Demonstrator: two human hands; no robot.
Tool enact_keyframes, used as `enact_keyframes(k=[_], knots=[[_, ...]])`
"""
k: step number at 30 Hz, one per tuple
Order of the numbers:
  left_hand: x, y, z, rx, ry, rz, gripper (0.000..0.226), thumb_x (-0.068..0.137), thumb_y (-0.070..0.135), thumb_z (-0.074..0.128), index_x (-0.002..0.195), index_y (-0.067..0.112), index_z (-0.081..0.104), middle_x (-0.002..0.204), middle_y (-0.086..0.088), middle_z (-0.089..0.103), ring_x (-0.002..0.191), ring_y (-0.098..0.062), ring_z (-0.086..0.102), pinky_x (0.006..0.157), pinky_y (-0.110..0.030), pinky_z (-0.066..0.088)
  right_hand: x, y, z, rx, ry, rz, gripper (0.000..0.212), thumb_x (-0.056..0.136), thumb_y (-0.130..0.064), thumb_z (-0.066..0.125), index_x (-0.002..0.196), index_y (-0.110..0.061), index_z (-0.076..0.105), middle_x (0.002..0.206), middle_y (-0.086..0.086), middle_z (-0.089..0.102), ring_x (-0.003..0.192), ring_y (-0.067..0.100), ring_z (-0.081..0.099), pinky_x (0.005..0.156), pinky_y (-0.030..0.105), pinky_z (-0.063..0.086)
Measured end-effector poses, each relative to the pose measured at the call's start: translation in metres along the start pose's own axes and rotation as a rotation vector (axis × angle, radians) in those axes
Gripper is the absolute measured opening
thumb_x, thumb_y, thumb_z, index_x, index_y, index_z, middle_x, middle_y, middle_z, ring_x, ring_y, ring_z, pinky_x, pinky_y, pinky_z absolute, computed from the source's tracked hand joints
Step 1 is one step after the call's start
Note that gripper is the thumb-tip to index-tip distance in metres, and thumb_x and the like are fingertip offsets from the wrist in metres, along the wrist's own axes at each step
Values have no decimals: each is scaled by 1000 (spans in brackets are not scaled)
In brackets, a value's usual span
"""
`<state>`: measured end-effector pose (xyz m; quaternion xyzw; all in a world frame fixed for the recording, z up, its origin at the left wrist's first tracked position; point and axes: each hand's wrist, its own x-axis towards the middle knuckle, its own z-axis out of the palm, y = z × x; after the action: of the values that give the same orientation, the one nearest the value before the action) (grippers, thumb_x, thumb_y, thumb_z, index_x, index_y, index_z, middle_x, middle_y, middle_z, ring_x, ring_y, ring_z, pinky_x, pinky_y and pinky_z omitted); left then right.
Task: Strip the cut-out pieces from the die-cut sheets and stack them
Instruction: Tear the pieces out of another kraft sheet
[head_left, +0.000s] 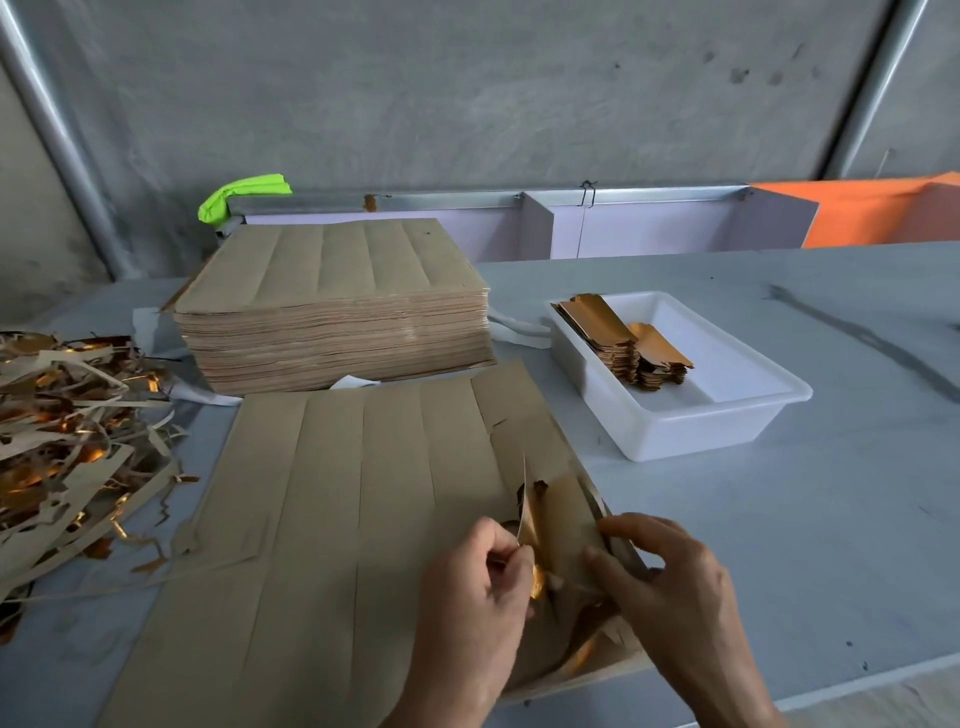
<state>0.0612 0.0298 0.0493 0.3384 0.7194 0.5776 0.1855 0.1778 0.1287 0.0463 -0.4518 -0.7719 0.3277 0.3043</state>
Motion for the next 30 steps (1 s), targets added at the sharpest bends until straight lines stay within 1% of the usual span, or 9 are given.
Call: enact_keyframes(k=[2,8,12,16,19,23,25,28,30], knots=[[1,3,-2,-59,55,7,23,89,4,59,67,12,54,53,8,59,50,-7,57,58,-38,58,3,6,-3,-7,15,37,17,82,-21,71,99,-21,72,106,-4,65,94,16,61,76,22,46],[10,4,-14,-212,232,46,20,89,6,57,70,12,58,59,4,63,51,-8,59,47,-23,52,3,3,-4,-36,71,23,15,84,-18,69,98,-14,73,115,0,66,103,20,60,88,32,47],[22,0,-41,-297,481,48,20,92,16,53,73,20,57,63,5,63,58,-12,62,49,-28,52,0,-8,0,0,209,-134,11,80,-11,72,88,-17,74,103,-7,68,85,13,61,69,18,44],[28,7,-70,-375,614,49,21,96,20,48,77,23,55,75,-4,65,60,-19,66,48,-27,54,7,-12,5,27,149,-153,25,79,-12,74,103,-17,71,99,-13,62,83,11,60,72,26,48],[29,12,-81,-390,633,35,19,98,21,45,81,23,54,85,-7,65,68,-20,68,54,-30,55,10,-17,10,121,40,-136,15,83,-22,68,98,-23,73,92,-18,67,82,-1,64,66,7,45],[32,14,-78,-498,584,32,21,99,14,43,80,17,53,80,-7,63,60,-10,67,48,-22,53,7,-27,17,188,-89,-233,11,88,-25,63,89,-24,74,77,-27,66,73,-3,64,61,8,48],[30,12,-68,-500,508,42,21,97,7,46,80,15,54,76,-6,61,56,-7,64,47,-19,52,8,-33,20,344,-192,-151,18,88,-29,61,82,-20,75,79,-6,73,75,11,67,63,27,56],[20,1,-40,-324,290,99,21,91,0,54,78,15,60,68,-1,64,59,-8,62,53,-25,54,17,-41,20,600,-346,31,18,85,-32,60,94,-22,73,95,2,74,90,15,69,76,30,57],[11,-6,-20,-139,125,181,15,90,6,59,80,17,63,69,0,65,62,-11,61,62,-35,56,26,-44,19,695,-429,103,33,76,-41,62,95,-15,71,89,2,74,86,12,70,68,24,55]])
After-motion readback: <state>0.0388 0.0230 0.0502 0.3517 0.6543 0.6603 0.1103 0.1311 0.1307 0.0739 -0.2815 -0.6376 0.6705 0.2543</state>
